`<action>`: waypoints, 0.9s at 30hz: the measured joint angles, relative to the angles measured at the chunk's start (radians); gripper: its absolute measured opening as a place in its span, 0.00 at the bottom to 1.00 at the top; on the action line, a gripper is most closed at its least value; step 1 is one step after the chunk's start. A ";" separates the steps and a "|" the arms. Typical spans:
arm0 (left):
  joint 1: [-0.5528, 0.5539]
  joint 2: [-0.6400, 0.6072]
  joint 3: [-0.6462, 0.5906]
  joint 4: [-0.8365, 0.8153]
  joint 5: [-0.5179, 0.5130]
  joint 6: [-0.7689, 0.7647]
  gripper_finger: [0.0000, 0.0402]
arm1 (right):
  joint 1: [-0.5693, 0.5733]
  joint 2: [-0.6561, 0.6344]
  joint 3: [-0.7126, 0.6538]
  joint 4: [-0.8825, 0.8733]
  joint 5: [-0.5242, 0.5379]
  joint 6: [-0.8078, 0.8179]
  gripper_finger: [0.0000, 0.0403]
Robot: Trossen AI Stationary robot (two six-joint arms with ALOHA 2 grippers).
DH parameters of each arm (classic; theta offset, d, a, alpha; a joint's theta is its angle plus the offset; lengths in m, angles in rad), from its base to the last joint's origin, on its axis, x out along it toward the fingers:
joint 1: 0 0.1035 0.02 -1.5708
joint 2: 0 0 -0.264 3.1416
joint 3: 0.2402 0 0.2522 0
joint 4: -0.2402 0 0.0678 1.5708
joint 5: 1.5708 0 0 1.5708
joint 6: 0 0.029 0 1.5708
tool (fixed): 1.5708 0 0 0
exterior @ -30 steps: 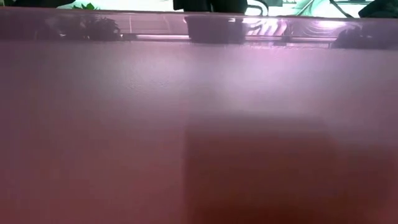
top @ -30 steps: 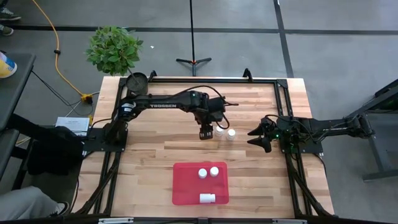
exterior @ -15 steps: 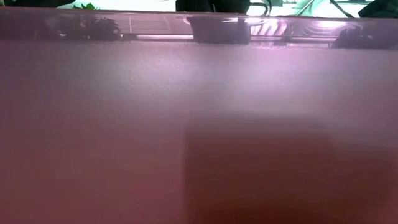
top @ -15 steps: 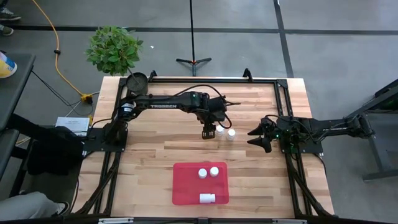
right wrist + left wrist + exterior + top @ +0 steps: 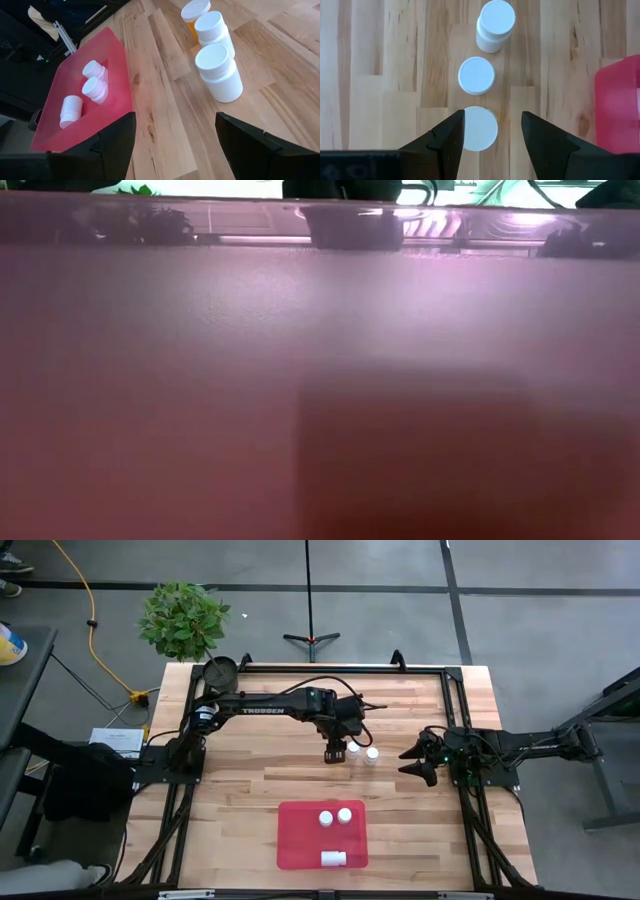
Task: Pick and place pill bottles into a basket
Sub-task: Put the orange pill bottle into the red bin
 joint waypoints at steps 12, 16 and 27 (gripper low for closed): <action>0.000 0.004 0.001 0.026 0.016 -0.057 0.57 | 0.000 0.000 0.000 0.000 0.000 -0.008 0.65; 0.000 0.024 -0.001 -0.068 0.012 -0.093 0.57 | 0.000 0.000 0.000 -0.005 0.001 -0.007 0.65; 0.000 0.067 0.000 -0.064 0.056 -0.044 0.57 | 0.000 0.000 0.000 -0.027 0.001 -0.008 0.65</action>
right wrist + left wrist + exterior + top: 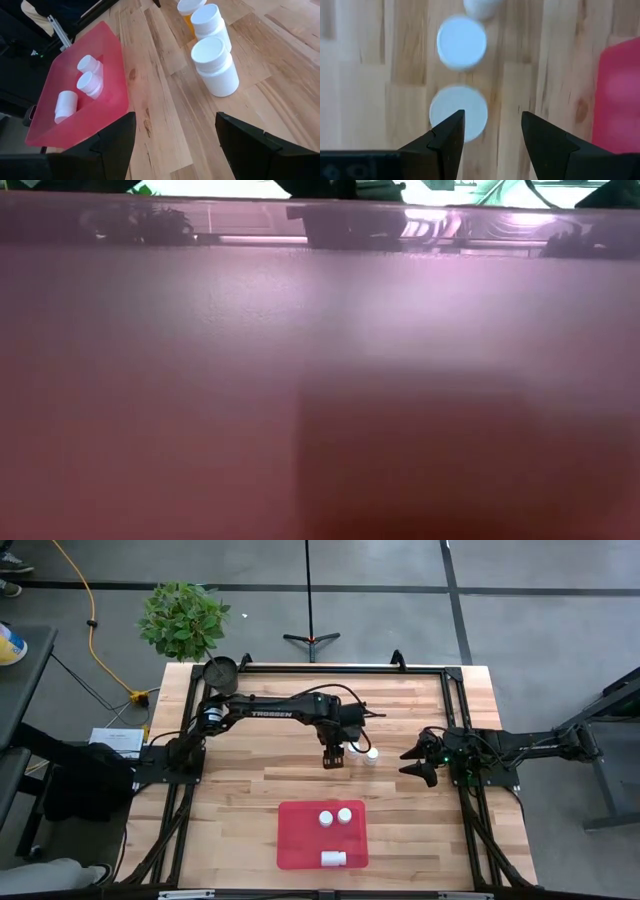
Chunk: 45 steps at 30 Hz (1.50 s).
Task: Pick and place pill bottles into a basket
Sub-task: Put the orange pill bottle into the red bin
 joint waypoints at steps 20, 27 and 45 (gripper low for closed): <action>0.000 0.000 0.001 0.015 -0.128 -0.004 0.97 | 0.000 0.000 0.000 -0.030 -0.003 0.000 0.65; 0.000 0.029 0.002 0.028 -0.100 -0.003 0.95 | 0.000 0.000 0.000 -0.035 -0.004 0.000 0.65; 0.000 0.099 0.001 0.066 -0.110 -0.003 0.94 | 0.000 0.000 0.000 -0.059 -0.003 0.000 0.65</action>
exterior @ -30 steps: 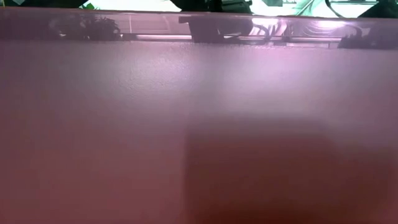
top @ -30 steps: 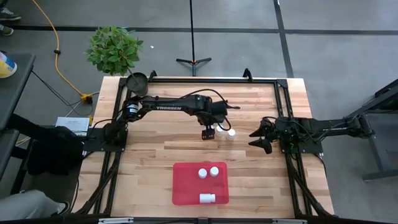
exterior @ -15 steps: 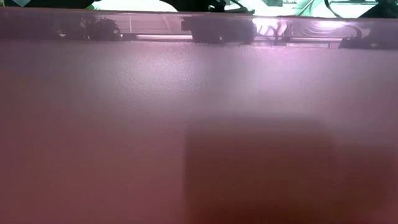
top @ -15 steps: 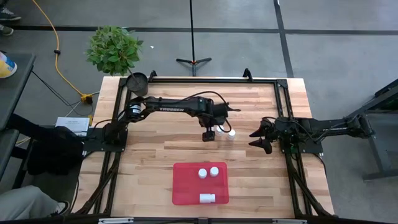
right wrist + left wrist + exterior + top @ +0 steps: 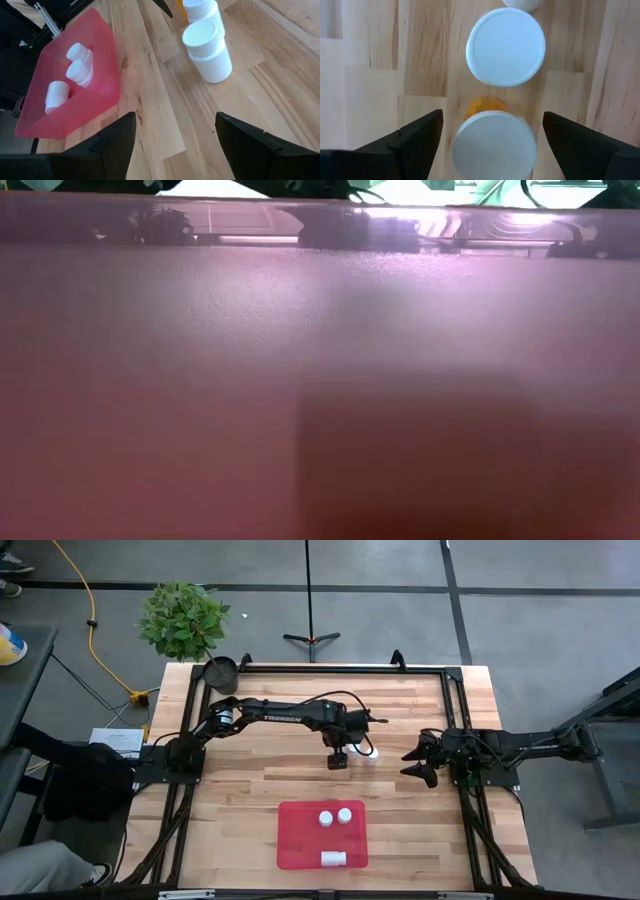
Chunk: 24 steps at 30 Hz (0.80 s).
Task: Pick and place pill bottles into a basket
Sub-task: Put the orange pill bottle into the red bin
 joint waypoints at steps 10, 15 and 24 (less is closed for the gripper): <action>0.000 0.000 0.000 0.001 0.014 0.001 0.92 | 0.000 0.000 0.000 -0.004 0.000 0.000 0.65; 0.000 -0.001 0.000 -0.002 0.014 0.001 0.82 | 0.000 0.000 0.000 -0.003 0.000 0.000 0.65; 0.001 -0.001 0.000 -0.004 0.014 -0.004 0.59 | 0.000 0.000 0.000 -0.003 0.000 0.000 0.65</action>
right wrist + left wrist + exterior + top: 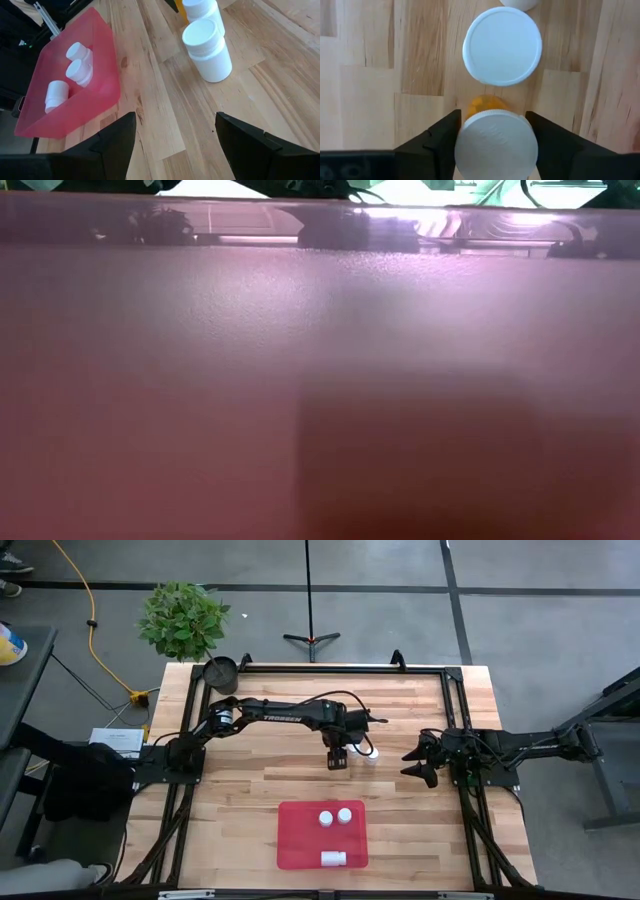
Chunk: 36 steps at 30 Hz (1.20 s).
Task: Pick and place pill bottles into a basket
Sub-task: Put the orange pill bottle into the red bin
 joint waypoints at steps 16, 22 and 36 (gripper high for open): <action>0.000 -0.002 0.000 -0.081 0.079 -0.002 0.58 | 0.000 0.000 0.000 0.000 0.000 0.000 0.65; 0.009 -0.002 0.019 -0.143 0.089 0.000 0.58 | 0.000 0.000 0.000 0.000 0.000 0.000 0.65; 0.053 -0.002 0.263 -0.373 0.217 0.035 0.59 | 0.000 0.000 0.000 0.000 0.000 0.000 0.65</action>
